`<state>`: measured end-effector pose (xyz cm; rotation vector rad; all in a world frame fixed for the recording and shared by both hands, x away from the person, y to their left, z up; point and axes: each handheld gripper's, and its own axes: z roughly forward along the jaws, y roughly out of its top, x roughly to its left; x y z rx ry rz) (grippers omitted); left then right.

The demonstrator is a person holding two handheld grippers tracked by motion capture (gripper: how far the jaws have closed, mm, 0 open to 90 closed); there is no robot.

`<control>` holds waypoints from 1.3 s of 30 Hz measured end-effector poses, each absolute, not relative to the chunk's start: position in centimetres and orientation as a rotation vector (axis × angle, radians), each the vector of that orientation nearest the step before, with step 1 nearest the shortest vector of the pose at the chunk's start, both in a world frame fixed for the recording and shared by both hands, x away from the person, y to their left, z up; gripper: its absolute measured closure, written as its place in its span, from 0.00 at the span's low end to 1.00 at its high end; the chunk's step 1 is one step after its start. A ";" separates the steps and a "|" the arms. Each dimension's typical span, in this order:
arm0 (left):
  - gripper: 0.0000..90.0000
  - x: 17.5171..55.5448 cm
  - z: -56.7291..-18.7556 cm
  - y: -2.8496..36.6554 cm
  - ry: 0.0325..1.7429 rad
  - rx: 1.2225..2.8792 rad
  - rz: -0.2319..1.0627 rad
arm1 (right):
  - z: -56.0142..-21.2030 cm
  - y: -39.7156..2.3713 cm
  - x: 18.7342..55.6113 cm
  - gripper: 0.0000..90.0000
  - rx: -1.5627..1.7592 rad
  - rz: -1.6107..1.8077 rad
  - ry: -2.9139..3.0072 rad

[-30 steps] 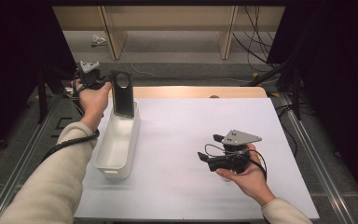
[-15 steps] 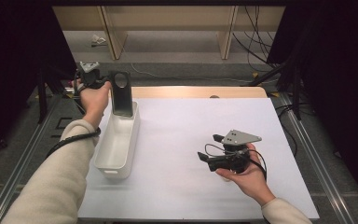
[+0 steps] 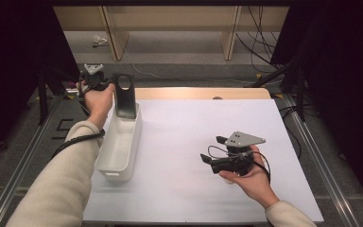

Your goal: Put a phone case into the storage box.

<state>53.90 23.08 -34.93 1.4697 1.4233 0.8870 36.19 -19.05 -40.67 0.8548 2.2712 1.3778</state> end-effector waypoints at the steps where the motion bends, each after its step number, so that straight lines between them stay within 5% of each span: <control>1: 0.99 53.9 -35.0 23.1 1.425 1.469 0.888 | -40.7 -19.0 36.2 0.18 0.855 1.378 2.271; 39: 0.99 55.0 -37.3 23.4 1.488 1.499 0.901 | -40.8 -18.9 36.2 0.18 0.850 1.380 2.278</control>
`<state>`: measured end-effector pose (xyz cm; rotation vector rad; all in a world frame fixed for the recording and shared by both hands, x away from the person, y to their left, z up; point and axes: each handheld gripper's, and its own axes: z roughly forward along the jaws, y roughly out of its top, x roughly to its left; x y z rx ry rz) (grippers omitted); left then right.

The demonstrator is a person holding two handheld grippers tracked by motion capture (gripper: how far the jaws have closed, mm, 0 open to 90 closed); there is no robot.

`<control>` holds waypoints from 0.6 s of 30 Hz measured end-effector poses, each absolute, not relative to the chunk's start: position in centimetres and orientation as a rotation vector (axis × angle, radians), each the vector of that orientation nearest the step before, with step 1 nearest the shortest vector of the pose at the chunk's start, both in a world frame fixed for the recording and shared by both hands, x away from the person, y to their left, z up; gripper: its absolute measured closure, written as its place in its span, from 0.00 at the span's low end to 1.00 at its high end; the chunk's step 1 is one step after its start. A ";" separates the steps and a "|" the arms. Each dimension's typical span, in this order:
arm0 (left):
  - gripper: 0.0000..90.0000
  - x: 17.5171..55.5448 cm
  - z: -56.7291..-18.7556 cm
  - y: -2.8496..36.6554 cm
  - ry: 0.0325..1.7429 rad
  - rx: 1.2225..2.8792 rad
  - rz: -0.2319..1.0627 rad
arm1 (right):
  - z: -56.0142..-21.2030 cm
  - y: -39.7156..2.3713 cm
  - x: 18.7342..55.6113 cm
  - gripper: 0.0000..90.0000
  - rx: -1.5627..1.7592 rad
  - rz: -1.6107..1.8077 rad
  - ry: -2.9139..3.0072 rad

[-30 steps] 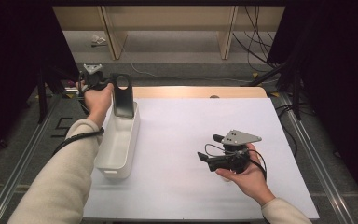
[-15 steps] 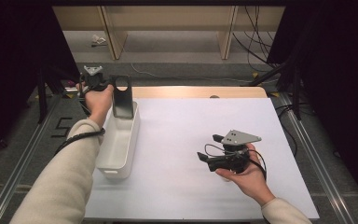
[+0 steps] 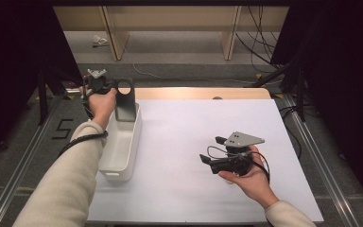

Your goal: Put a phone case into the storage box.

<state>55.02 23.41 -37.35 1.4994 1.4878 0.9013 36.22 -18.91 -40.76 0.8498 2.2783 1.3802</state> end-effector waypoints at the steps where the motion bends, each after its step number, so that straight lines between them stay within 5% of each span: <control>1: 0.99 55.1 -37.4 23.4 1.489 1.498 0.902 | -40.7 -18.9 36.2 0.18 0.850 1.379 2.280; 18: 0.98 55.2 -38.3 23.5 1.509 1.521 0.899 | -40.8 -18.9 36.2 0.18 0.849 1.382 2.282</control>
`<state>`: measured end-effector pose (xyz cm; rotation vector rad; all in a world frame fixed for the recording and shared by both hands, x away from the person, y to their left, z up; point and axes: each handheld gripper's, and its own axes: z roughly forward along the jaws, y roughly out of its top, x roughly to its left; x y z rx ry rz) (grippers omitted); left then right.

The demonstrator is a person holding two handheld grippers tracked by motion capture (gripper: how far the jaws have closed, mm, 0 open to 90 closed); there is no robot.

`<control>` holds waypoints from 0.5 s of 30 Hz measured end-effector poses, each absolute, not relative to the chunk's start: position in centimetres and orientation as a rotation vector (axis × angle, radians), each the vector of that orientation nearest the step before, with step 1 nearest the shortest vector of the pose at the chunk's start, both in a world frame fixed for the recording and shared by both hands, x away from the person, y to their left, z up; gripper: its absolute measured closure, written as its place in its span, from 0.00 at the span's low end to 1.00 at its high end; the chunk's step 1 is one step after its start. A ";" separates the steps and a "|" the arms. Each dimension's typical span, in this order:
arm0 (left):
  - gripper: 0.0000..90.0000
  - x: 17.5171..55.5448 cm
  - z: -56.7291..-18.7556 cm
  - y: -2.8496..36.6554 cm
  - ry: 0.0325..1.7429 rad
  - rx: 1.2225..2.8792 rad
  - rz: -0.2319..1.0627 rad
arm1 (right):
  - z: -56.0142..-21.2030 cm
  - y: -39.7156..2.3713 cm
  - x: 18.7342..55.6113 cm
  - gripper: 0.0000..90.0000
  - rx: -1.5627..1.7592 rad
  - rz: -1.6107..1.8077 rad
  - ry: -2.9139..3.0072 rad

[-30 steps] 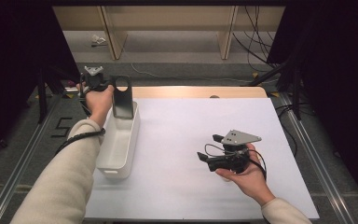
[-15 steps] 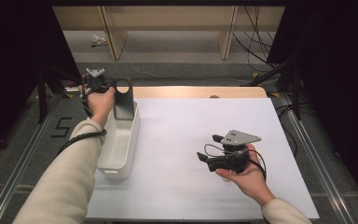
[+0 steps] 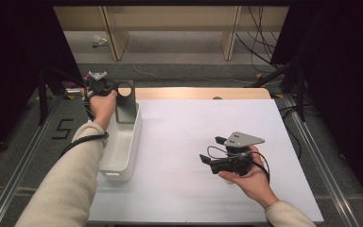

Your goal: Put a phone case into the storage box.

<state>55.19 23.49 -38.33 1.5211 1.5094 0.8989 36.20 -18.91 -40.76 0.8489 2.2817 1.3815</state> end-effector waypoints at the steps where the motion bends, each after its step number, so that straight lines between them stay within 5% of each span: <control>1: 0.98 55.2 -38.4 23.5 1.511 1.522 0.898 | -40.8 -18.9 36.2 0.18 0.850 1.381 2.281; 15: 0.98 55.4 -38.8 23.3 1.508 1.541 0.899 | -40.8 -18.9 36.2 0.18 0.848 1.381 2.283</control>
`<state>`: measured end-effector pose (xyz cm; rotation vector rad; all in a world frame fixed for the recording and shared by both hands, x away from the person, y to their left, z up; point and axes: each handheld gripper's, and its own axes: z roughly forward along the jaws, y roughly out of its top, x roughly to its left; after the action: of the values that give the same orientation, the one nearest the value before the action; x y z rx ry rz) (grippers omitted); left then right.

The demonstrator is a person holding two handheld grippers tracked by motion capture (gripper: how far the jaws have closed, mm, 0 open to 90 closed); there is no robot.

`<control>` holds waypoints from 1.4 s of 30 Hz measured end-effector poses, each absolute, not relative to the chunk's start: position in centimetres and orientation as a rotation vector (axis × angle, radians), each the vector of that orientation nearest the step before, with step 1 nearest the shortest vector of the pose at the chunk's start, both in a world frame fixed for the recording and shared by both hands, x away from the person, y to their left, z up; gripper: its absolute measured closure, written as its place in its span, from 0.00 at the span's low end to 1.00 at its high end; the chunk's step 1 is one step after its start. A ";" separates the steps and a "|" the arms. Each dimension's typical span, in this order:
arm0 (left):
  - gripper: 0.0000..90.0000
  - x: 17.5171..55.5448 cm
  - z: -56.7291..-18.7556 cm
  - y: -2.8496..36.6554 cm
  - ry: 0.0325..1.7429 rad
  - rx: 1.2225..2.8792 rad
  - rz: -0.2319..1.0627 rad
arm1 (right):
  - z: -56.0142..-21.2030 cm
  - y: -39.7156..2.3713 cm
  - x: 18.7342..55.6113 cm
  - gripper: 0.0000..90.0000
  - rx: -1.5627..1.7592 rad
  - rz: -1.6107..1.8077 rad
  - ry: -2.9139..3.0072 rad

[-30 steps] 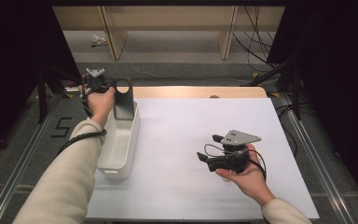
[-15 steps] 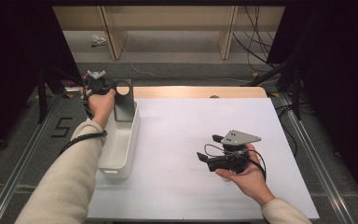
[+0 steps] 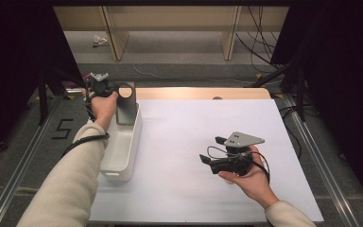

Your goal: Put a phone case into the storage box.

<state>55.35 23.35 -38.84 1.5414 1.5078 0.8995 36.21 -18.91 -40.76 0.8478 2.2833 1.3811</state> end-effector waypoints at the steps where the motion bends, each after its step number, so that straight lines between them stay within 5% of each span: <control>1: 0.98 55.4 -38.8 23.3 1.508 1.541 0.899 | -40.8 -18.9 36.2 0.18 0.848 1.381 2.283; 42: 0.94 54.9 -40.5 23.2 1.489 1.660 0.901 | -40.9 -18.8 36.3 0.18 0.847 1.376 2.295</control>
<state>54.86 23.20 -40.50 1.6602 1.4893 0.9011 36.27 -18.77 -40.94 0.8474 2.2954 1.3757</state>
